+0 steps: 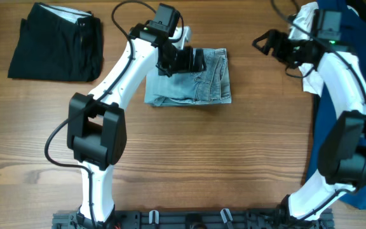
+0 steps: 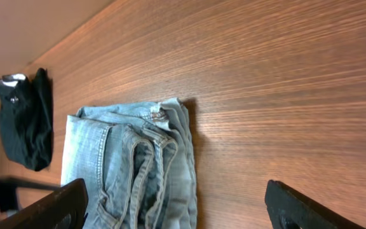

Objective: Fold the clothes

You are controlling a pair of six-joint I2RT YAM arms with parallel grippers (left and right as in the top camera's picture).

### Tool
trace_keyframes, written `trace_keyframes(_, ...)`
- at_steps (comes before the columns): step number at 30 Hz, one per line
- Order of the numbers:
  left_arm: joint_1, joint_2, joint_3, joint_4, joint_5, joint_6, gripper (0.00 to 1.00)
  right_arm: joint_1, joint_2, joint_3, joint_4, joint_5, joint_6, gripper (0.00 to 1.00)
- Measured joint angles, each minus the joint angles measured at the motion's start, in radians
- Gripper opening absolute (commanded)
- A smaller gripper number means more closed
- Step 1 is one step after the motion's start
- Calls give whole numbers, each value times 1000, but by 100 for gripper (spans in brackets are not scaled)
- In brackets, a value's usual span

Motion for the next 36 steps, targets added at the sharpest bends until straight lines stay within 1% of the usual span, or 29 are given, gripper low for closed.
trace_keyframes(3,-23,-2,1,-190,-126,72,100,-8,0,1,-46,5,-21,90)
trace_keyframes(6,-22,-4,-19,-215,-195,94,100,-6,0,1,-56,8,-35,90)
trace_keyframes(7,-22,-4,-36,-209,-204,96,100,-6,0,1,-58,8,-40,90)
trace_keyframes(9,-23,-11,-129,-145,-221,100,100,-6,0,1,-59,8,-45,90)
trace_keyframes(10,-23,-15,-203,-84,-222,106,100,-6,0,1,-60,11,-48,90)
trace_keyframes(14,-15,-61,-315,56,-222,111,100,-6,0,1,-60,15,-48,90)
trace_keyframes(16,-10,-76,-349,91,-242,114,100,-6,0,1,-60,16,-48,90)
trace_keyframes(19,7,-81,-367,96,-368,119,100,-6,0,1,-60,17,-48,90)
trace_keyframes(20,29,-82,-374,115,-435,121,100,-6,0,1,-60,19,-48,90)
trace_keyframes(22,79,-83,-379,167,-521,122,100,-6,0,1,-59,19,-48,91)
trace_keyframes(24,132,-83,-379,217,-598,163,100,-6,0,1,-59,19,-48,91)
trace_keyframes(25,151,-82,-369,205,-636,187,100,-6,0,1,-59,19,-48,91)
trace_keyframes(27,155,-78,-329,129,-682,213,100,-6,0,1,-59,19,-48,91)
trace_keyframes(29,137,-77,-272,76,-675,227,100,-6,0,1,-59,22,-48,91)
trace_keyframes(30,117,-77,-216,82,-629,230,100,-6,0,1,-58,23,-48,91)
trace_keyframes(34,39,-93,-114,197,-446,217,100,-6,0,1,-60,23,-52,91)
trace_keyframes(36,11,-90,-112,201,-401,209,100,-6,0,1,-64,23,-59,91)
